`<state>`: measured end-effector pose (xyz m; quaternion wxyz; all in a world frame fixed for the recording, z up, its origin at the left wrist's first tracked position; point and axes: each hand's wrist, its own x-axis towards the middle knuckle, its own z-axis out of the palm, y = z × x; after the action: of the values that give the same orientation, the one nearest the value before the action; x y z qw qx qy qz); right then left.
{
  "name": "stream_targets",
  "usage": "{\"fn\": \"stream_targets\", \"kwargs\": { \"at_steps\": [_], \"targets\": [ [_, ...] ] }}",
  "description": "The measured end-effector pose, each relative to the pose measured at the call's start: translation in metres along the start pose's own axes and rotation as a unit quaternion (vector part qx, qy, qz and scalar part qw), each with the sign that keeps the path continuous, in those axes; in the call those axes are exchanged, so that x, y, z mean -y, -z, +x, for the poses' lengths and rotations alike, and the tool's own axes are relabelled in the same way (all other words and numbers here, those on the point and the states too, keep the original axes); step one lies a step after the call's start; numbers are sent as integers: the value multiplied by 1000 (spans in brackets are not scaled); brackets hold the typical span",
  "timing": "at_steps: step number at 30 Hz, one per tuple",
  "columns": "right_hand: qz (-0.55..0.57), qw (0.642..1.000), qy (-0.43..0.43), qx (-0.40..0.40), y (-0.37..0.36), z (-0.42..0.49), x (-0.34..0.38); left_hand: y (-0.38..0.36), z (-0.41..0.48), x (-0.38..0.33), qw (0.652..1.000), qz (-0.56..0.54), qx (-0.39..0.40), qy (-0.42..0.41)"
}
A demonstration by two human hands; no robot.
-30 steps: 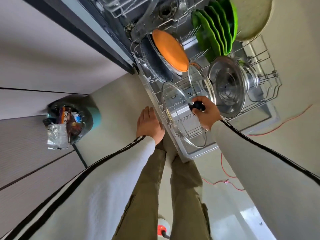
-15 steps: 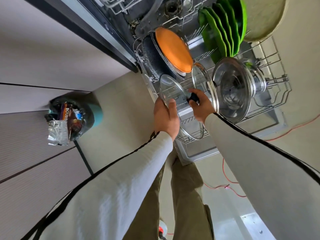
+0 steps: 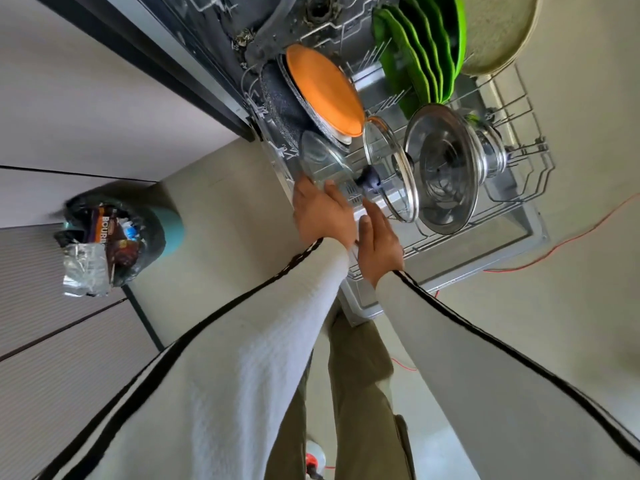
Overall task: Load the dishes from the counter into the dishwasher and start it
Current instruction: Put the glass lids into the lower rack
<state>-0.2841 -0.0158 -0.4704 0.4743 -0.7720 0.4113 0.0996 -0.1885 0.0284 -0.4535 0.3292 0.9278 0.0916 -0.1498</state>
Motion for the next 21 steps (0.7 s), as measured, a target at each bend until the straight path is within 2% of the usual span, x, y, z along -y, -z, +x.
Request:
{"fn": "stream_targets", "kwargs": {
  "at_steps": [3,7,9,15,19,21],
  "targets": [
    [-49,999,-13,19,1,12,-12,-3,5,16,999,14,25,-33],
    [-42,998,-26,31,4,18,-16,-8,10,7,1000,4,20,-20],
    [-55,997,-24,42,9,16,-14,-1,11,7,999,25,43,-22],
    [-114,990,40,67,27,-3,-3,24,6,23,995,61,73,-4],
    [-126,988,56,73,39,-8,4,33,-5,32,990,5,136,24],
    [-135,986,66,70,45,-10,8,34,-7,31,989,-19,139,40]
  ]
}}
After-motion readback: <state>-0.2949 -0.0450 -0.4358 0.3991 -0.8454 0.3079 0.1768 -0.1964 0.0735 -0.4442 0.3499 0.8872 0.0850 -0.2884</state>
